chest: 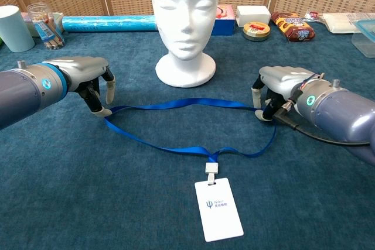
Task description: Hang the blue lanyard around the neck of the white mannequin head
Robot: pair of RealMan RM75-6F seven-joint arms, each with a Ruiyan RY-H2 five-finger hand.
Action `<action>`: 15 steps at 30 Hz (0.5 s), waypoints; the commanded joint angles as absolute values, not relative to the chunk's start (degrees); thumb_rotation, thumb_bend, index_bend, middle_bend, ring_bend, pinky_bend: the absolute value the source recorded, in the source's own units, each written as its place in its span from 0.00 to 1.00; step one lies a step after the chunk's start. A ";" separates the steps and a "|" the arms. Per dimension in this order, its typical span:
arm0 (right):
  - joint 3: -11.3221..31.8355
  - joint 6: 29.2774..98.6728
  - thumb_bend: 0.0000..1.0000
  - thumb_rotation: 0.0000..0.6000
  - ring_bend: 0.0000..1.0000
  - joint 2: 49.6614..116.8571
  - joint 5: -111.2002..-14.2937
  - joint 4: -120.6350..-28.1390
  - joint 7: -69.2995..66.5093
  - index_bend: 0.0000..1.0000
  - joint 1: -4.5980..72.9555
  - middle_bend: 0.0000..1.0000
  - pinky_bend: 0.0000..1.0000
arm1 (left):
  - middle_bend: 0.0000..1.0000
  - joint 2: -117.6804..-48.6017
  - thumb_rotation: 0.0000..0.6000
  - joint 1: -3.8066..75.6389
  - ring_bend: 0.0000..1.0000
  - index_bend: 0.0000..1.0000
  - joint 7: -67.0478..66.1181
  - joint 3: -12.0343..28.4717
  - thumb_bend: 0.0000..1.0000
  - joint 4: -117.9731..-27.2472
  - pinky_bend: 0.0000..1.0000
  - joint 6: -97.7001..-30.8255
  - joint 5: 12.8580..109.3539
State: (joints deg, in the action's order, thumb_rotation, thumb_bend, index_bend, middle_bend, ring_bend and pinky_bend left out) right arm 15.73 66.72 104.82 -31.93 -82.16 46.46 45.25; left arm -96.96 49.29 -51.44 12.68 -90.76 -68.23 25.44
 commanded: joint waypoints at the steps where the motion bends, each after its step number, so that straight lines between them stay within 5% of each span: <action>1: 15.70 66.63 0.50 1.00 1.00 104.86 -31.89 -82.08 46.40 0.62 45.27 0.97 1.00 | 0.97 -96.93 0.96 49.49 1.00 0.52 -51.33 12.81 0.29 -90.67 1.00 -67.92 25.24; 15: 15.63 66.33 0.50 1.00 1.00 104.63 -31.15 -82.00 46.35 0.62 45.28 0.97 1.00 | 0.97 -97.29 0.94 51.43 1.00 0.52 -52.29 13.24 0.30 -88.50 1.00 -65.51 22.24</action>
State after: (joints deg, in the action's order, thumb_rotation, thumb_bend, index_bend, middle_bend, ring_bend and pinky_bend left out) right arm 15.63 66.34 104.63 -31.16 -82.01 46.36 45.28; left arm -97.22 51.35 -52.24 13.29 -88.61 -65.63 22.34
